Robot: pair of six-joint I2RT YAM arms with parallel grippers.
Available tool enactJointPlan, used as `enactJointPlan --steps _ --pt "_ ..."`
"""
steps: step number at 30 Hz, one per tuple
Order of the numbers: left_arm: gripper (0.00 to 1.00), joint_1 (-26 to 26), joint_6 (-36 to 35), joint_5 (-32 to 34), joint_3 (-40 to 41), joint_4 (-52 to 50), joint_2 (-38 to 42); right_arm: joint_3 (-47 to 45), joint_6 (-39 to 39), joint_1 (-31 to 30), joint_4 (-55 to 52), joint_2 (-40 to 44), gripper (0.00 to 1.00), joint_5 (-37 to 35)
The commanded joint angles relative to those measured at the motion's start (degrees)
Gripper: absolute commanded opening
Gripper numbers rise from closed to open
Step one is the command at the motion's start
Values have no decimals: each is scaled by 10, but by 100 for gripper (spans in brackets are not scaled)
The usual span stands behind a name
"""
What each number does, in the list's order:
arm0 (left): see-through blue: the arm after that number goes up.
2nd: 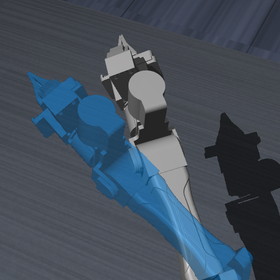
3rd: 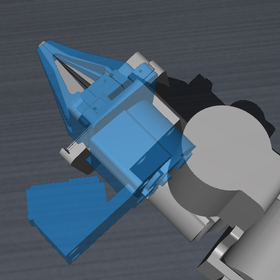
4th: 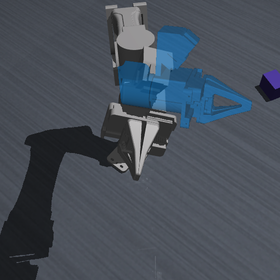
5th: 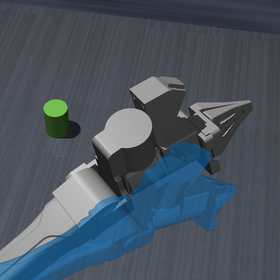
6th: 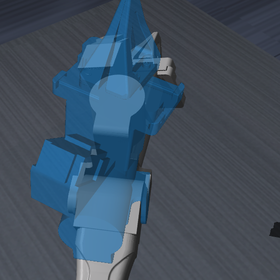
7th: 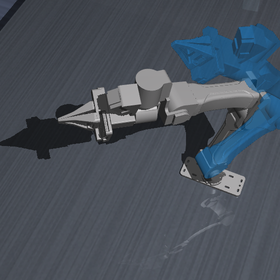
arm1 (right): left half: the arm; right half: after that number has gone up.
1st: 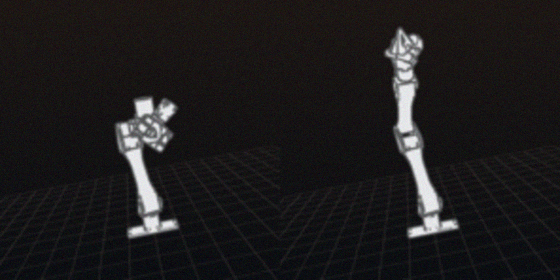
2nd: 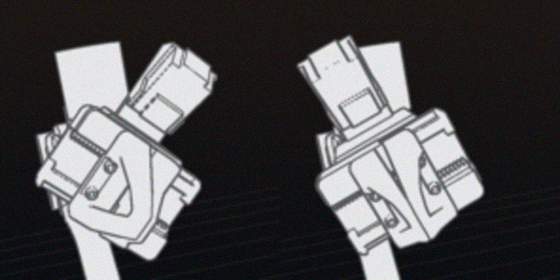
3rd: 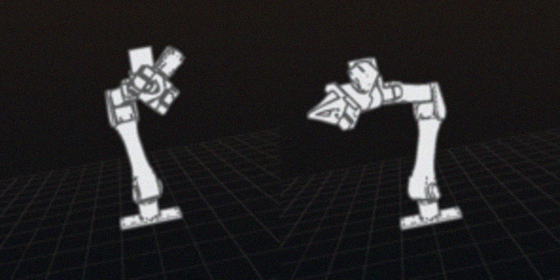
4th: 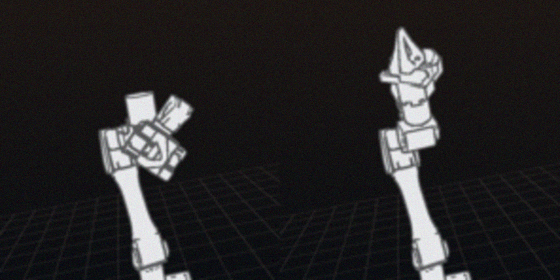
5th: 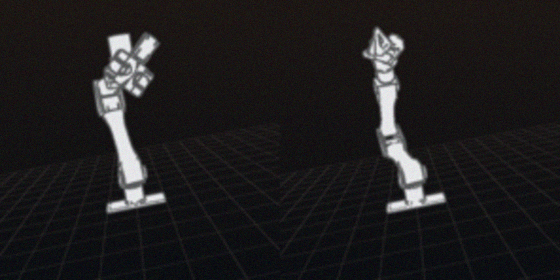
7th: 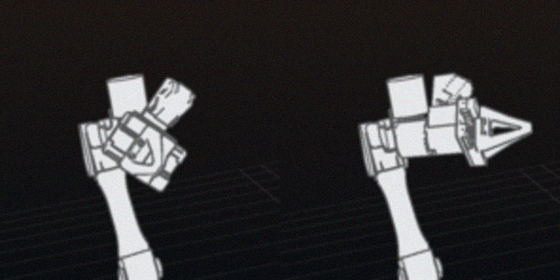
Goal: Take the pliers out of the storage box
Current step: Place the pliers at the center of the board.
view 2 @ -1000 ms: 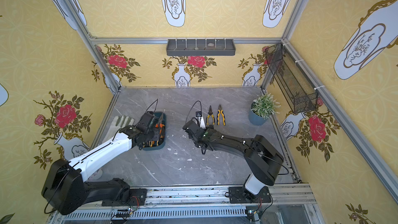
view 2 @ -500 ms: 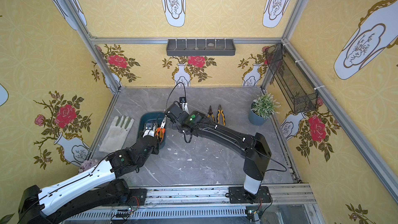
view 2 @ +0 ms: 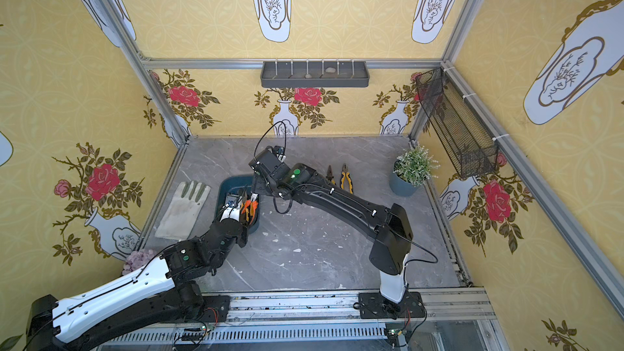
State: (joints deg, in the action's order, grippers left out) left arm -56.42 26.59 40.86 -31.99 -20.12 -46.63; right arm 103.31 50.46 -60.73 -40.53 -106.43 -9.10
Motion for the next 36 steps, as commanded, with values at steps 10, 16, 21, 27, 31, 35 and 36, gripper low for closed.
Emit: enactJointPlan --steps 10,16,21,27,31,35,36 --pt "0 -36 -3 101 -17 7 -18 -1 56 7 27 -26 43 84" --pt "0 -39 -8 119 -29 0 -32 -19 77 4 49 -27 35 123" --pt "0 -39 -9 126 -32 -8 -36 -30 87 -7 56 -26 33 130" --pt "0 -39 -6 127 -27 -8 -30 -33 85 -11 50 -32 26 124" --pt "0 -39 -3 131 -27 -14 -34 -35 87 -13 47 -31 26 121" --pt "0 -39 5 141 -27 -21 -38 -36 97 -19 47 -29 28 126" --pt "0 -39 8 143 -27 -22 -39 -36 100 -20 47 -28 29 127"
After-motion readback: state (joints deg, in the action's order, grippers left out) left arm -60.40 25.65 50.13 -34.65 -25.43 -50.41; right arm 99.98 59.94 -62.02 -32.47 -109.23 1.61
